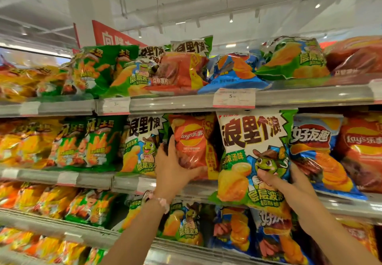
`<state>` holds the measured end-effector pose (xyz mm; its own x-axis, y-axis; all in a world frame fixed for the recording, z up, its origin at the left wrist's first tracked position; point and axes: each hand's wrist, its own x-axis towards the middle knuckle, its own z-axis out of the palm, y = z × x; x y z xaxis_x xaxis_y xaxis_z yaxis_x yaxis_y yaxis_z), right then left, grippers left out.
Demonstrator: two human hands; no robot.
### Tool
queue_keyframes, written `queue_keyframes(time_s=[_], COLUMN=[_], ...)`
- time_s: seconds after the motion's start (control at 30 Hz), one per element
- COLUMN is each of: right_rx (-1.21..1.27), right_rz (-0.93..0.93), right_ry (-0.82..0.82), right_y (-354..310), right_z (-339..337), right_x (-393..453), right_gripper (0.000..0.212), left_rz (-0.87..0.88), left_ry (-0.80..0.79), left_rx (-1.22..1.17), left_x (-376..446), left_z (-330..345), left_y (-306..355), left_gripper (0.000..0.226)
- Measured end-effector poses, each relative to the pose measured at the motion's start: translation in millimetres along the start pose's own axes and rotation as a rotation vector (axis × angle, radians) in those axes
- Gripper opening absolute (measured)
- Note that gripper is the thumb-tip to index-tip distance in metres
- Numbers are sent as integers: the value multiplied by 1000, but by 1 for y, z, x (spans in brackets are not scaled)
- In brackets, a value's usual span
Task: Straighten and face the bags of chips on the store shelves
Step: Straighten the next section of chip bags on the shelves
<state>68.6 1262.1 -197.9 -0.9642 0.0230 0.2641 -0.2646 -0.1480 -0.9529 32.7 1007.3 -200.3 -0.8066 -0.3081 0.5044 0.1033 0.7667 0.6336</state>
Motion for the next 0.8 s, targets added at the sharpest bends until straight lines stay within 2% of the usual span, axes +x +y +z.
queue_keyframes(time_s=[0.17,0.4,0.57,0.67,0.8], right_rx=[-23,-126,-203,-225,-302], right_rz=[-29,-83,-85,-107,-113], right_ry=[66,135,176,172,134], right_y=[2,6,3,4,11], right_z=[13,20,16,27,60], right_x=[4,6,9,13,21], right_gripper=[37,33,46,46,53], left_rz=[58,151,183,191,191], left_ry=[-162,-114,-144,-185,-188], left_rx=[-83,-324,-329,-325,-435], left_x=[13,17,12,5,-3], left_z=[12,5,-36,-58,-80], left_y=[-24,-39,-48,-54,-61], left_gripper=[138,130,132,135,126])
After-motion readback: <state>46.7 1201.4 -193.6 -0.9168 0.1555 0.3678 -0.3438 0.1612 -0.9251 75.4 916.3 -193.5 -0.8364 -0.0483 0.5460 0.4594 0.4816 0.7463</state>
